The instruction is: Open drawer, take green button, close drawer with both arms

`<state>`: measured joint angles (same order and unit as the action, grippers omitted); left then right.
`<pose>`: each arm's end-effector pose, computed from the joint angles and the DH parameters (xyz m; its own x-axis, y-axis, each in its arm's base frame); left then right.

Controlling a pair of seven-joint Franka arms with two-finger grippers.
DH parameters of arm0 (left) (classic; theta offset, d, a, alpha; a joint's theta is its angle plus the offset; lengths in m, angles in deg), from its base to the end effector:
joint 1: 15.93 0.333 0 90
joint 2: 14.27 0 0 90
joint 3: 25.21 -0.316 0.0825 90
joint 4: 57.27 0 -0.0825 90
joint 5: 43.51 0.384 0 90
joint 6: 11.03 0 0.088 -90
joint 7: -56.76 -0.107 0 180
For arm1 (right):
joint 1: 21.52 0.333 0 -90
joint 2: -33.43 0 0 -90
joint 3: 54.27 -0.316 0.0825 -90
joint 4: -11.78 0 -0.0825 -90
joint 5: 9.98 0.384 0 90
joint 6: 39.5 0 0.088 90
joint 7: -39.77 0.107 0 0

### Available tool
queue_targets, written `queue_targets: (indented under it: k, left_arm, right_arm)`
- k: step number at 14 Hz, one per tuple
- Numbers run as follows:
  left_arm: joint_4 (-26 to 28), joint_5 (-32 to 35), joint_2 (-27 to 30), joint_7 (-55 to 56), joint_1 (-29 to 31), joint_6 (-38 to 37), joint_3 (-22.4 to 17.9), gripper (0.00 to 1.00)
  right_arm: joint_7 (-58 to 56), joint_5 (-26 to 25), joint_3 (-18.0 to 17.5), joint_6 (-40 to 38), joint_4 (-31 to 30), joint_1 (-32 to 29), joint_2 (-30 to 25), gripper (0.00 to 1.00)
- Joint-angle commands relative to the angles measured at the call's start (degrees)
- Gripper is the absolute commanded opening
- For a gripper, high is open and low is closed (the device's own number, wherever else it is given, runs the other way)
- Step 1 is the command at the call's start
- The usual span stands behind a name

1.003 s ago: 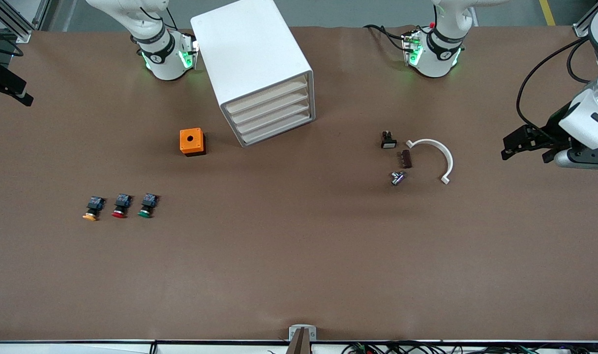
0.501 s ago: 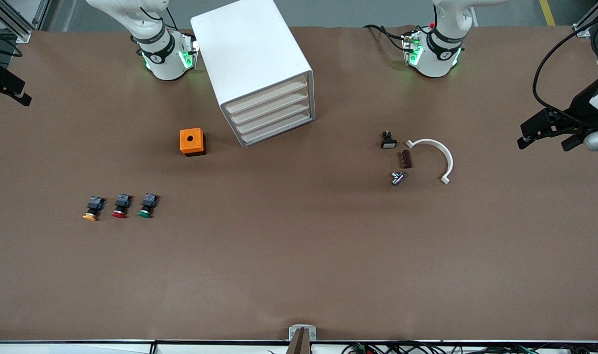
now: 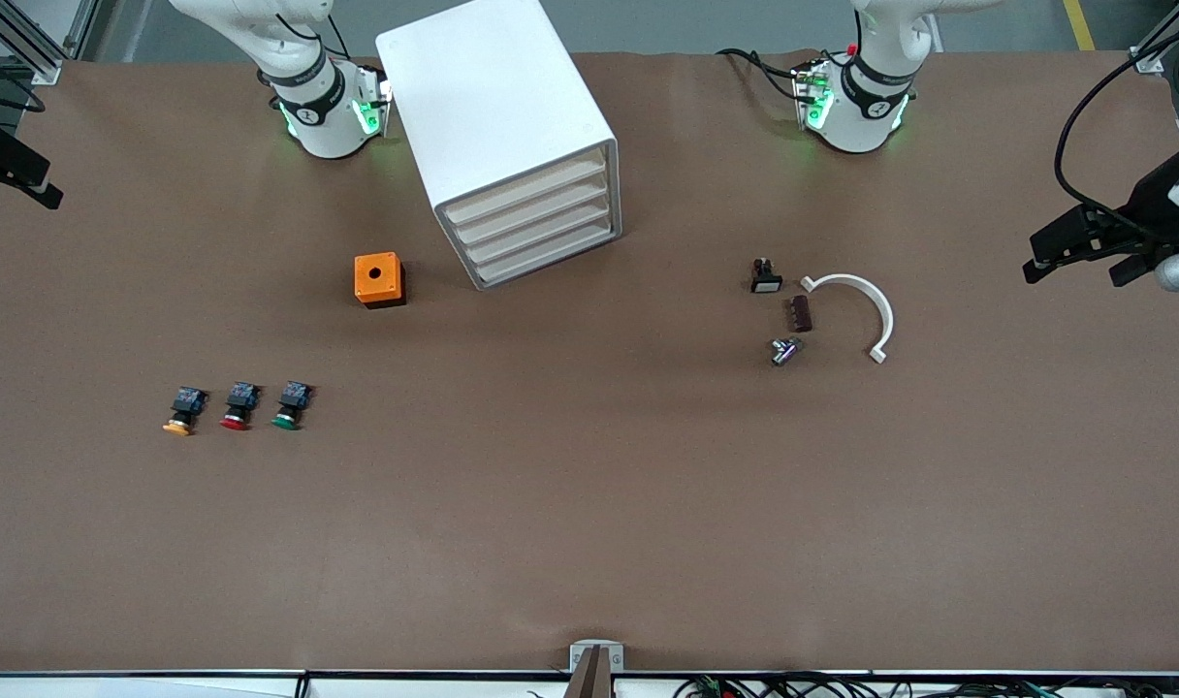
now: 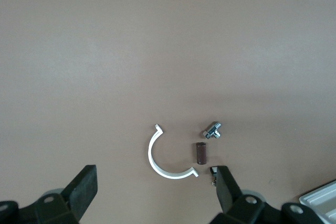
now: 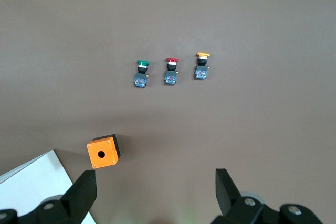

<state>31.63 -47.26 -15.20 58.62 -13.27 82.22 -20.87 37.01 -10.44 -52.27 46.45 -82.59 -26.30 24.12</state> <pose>0.5652 -0.0229 0.6300 0.9983 0.0069 0.0574 0.0030 -0.9976 0.0685 0.4917 -0.0610 0.6678 0.9974 -0.0703 0.0153 -0.0703 -0.9975 0.0031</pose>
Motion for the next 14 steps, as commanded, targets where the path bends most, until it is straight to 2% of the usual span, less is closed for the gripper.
queue_targets:
  k: [1, 14]
  left_arm:
    - [-1.9, 1.1, -0.3, 1.9, 0.3, -1.3, 0.2, 1.0]
    - [-1.6, 3.3, -0.7, 1.0, 0.4, -1.4, 0.3, 1.0]
  right_arm:
    - [-0.6, -0.7, -0.3, -0.6, 0.0, -0.5, -0.7, 1.0]
    - [-0.4, 0.1, -0.5, -0.6, 0.0, -0.4, -0.7, 1.0]
